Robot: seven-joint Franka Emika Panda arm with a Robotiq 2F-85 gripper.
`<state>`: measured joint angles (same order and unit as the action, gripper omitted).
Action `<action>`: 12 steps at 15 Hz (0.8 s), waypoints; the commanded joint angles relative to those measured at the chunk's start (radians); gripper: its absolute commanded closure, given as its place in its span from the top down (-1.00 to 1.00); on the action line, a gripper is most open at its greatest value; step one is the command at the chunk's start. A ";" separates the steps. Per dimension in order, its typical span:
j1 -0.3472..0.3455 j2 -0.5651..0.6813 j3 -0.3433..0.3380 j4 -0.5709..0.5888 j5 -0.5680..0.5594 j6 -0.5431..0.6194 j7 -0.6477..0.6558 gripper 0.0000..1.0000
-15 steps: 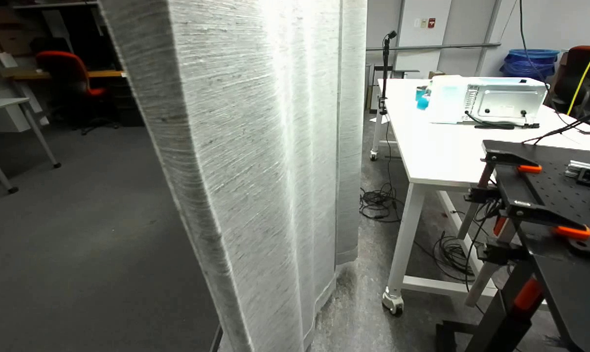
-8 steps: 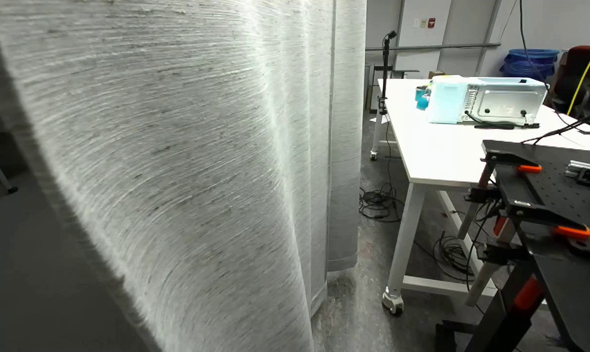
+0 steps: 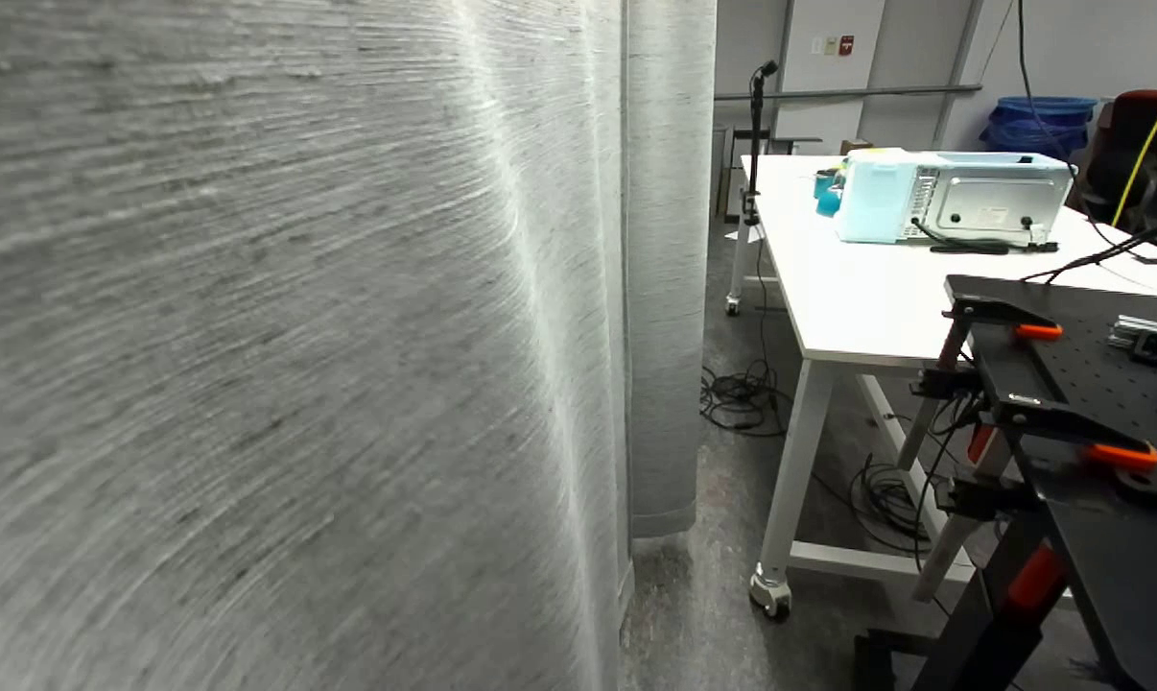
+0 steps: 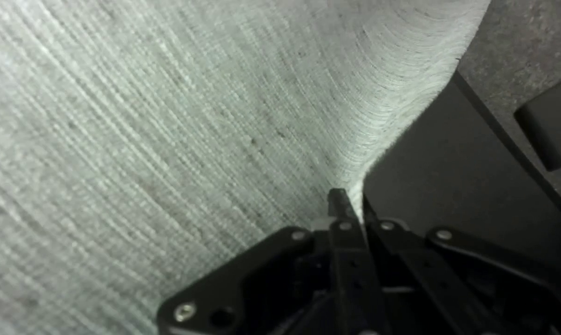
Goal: Pull the grey curtain to the left.
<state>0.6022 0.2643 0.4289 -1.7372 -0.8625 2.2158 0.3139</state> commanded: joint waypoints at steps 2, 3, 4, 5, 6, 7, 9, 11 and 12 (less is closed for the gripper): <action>0.105 0.145 -0.005 0.080 -0.039 -0.085 -0.013 -0.99; 0.117 0.147 -0.007 0.091 -0.035 -0.109 -0.018 -0.99; 0.128 0.154 -0.010 0.103 -0.032 -0.127 -0.021 -0.99; 0.135 0.159 -0.013 0.113 -0.028 -0.142 -0.028 -0.99; 0.140 0.163 -0.015 0.121 -0.025 -0.152 -0.039 -0.99; 0.143 0.167 -0.016 0.128 -0.024 -0.154 -0.053 -0.99; 0.146 0.177 -0.019 0.141 -0.028 -0.140 -0.093 -0.99; 0.144 0.186 -0.020 0.150 -0.021 -0.112 -0.148 -0.99; 0.144 0.198 -0.019 0.150 -0.014 -0.099 -0.172 -0.99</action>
<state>0.7151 0.3388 0.4107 -1.6228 -0.9041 2.0622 0.2073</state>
